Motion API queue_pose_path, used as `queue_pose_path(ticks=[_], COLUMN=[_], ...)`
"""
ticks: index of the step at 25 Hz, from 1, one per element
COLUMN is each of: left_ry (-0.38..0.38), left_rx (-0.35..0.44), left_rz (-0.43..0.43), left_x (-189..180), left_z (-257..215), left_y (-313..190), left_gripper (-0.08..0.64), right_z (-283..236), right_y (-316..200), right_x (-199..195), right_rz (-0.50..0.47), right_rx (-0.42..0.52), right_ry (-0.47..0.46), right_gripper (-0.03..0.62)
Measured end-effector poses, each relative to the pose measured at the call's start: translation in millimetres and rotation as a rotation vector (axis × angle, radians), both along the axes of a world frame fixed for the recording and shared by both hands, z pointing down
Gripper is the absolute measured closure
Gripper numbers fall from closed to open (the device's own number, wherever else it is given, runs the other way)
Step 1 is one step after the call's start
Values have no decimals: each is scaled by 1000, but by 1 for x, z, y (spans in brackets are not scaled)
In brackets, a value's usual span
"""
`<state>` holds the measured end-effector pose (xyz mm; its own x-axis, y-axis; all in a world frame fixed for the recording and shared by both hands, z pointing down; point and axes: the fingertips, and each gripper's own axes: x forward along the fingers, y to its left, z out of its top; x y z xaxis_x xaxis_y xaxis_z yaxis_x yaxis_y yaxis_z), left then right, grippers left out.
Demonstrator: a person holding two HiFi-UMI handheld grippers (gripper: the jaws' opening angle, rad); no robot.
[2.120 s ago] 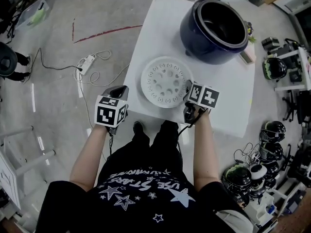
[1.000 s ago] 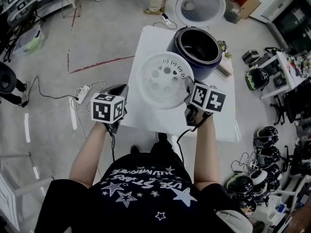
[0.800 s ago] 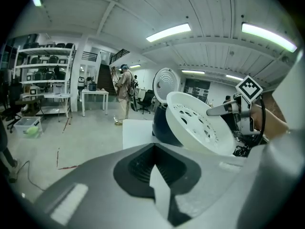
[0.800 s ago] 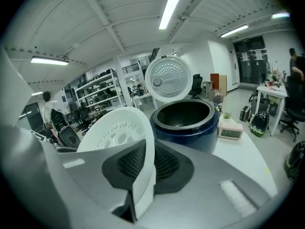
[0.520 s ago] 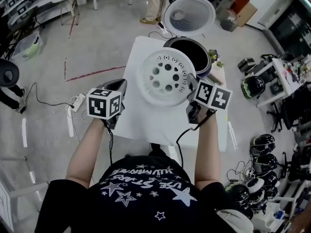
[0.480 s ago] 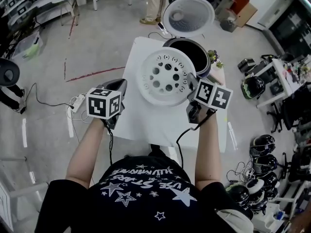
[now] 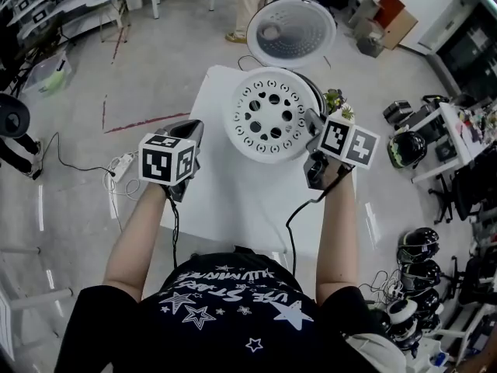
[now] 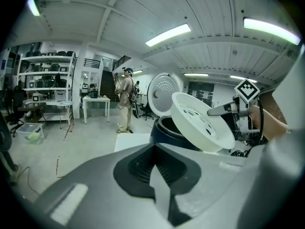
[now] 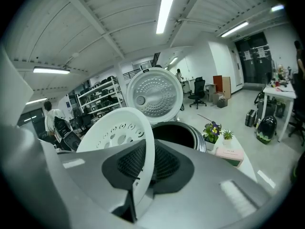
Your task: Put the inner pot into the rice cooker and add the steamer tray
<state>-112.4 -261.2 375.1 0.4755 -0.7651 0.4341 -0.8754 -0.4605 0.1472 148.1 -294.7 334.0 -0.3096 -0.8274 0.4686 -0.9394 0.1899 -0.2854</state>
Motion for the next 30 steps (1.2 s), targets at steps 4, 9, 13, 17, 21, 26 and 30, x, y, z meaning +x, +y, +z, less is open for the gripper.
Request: queue_pose_path(ticks=[4, 9, 13, 17, 21, 26, 30], left_ry=[17, 32, 18, 10, 1, -14, -25], left_rx=[8, 19, 22, 14, 4, -9, -19], left_rz=[-7, -15, -15, -29, -45, -57, -60], left_x=[19, 32, 38, 42, 52, 64, 66], left_z=[-3, -11, -11, -6, -2, 3, 11], left_y=[-12, -32, -44, -53, -62, -69, -72], left_gripper=[558, 558, 558, 558, 558, 558, 558], right_z=[3, 8, 11, 19, 27, 39, 56], right_y=[-17, -37, -54, -70, -88, -106, -113], right_x=[23, 39, 48, 58, 69, 73, 65], right_rz=[3, -6, -2, -2, -12, -33, -66], right_rx=[-2, -17, -20, -34, -53, -77, -109], right_ry=[-8, -23, -22, -27, -32, -50, -32], right_gripper=[528, 528, 528, 528, 528, 528, 528])
